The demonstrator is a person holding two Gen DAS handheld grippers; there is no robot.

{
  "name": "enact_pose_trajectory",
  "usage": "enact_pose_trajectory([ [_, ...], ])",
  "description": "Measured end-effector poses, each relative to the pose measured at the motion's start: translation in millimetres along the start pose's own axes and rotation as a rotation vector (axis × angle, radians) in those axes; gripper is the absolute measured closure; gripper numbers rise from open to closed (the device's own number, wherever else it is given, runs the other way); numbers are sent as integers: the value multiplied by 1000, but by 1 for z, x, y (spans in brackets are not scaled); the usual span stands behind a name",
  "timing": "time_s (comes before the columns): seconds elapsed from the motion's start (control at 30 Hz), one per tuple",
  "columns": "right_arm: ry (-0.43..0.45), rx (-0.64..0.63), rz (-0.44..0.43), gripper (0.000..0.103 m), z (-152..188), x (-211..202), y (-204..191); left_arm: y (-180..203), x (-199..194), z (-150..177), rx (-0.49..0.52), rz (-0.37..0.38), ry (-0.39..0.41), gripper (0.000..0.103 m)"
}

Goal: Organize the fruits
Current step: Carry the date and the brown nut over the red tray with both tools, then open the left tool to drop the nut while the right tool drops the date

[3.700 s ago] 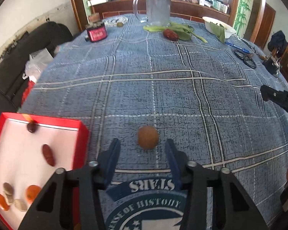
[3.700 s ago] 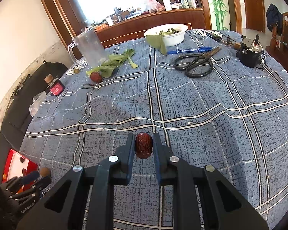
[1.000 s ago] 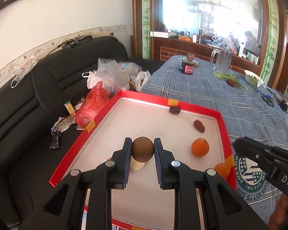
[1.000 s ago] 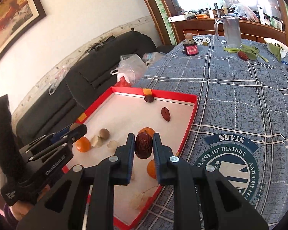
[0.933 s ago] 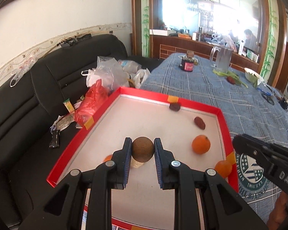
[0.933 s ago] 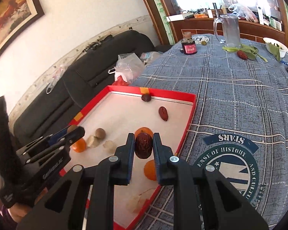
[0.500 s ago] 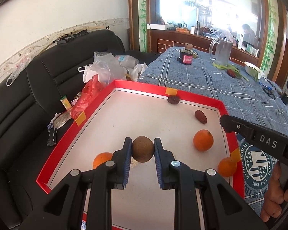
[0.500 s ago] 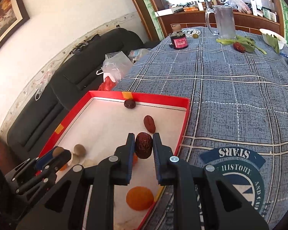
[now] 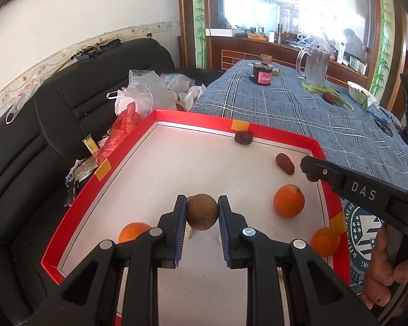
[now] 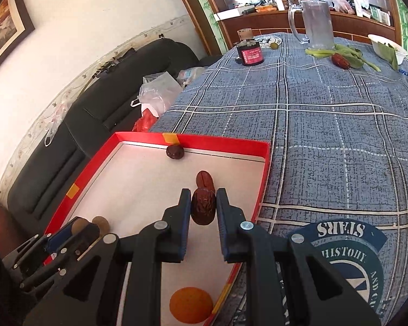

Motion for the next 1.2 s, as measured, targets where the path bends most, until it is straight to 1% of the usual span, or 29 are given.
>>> enact_pose_trajectory([
  [0.33, -31, 1, 0, 82, 3, 11, 3, 4, 6, 0, 10, -8, -11, 81],
  [0.53, -32, -22, 16, 82, 5, 13, 2, 3, 8, 0, 11, -37, -15, 81],
  [0.6, -35, -30, 20, 82, 5, 13, 1, 5, 8, 0, 16, -35, -17, 80],
  [0.67, -40, -30, 21, 81, 6, 12, 1, 7, 6, 0, 24, -37, -19, 71],
  [0.73, -50, -23, 11, 81, 7, 10, 1, 7, 3, -1, 28, -47, -8, 58],
  [0.77, -53, -20, 3, 81, 7, 8, 1, 7, -1, -1, 31, -52, 2, 55],
  [0.8, -49, -17, -3, 77, 7, 4, 0, 7, -5, -2, 33, -58, 12, 47],
  [0.83, -41, -15, -6, 73, 7, -1, 0, 7, -8, -3, 33, -64, 23, 42],
  [0.93, -4, -5, -19, 69, 5, -20, 2, 7, -18, -5, 32, -77, 47, 37],
  [0.97, 9, -6, -17, 69, 4, -27, 2, 7, -23, -5, 29, -77, 54, 32],
  [1.03, 32, -10, -10, 66, 4, -39, 2, 9, -31, -6, 24, -79, 68, 28],
  [1.1, 63, -15, -2, 62, 6, -57, 2, 10, -40, -6, 24, -79, 82, 25],
  [1.13, 71, -16, 0, 59, 7, -62, 2, 12, -43, -6, 24, -82, 88, 24],
  [1.2, 100, -25, 10, 57, 11, -78, 1, 13, -55, -6, 25, -88, 110, 24],
])
Point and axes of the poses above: each gripper's, at about its wrist camera, not at the fingertips, and x roughly the way its jaws point, y to its right, z to its underside, the point moved 8 cm from there along x, roughly the way its jaws point, and after that the axes turned 7 degrees about z, right-handed, at the moved point
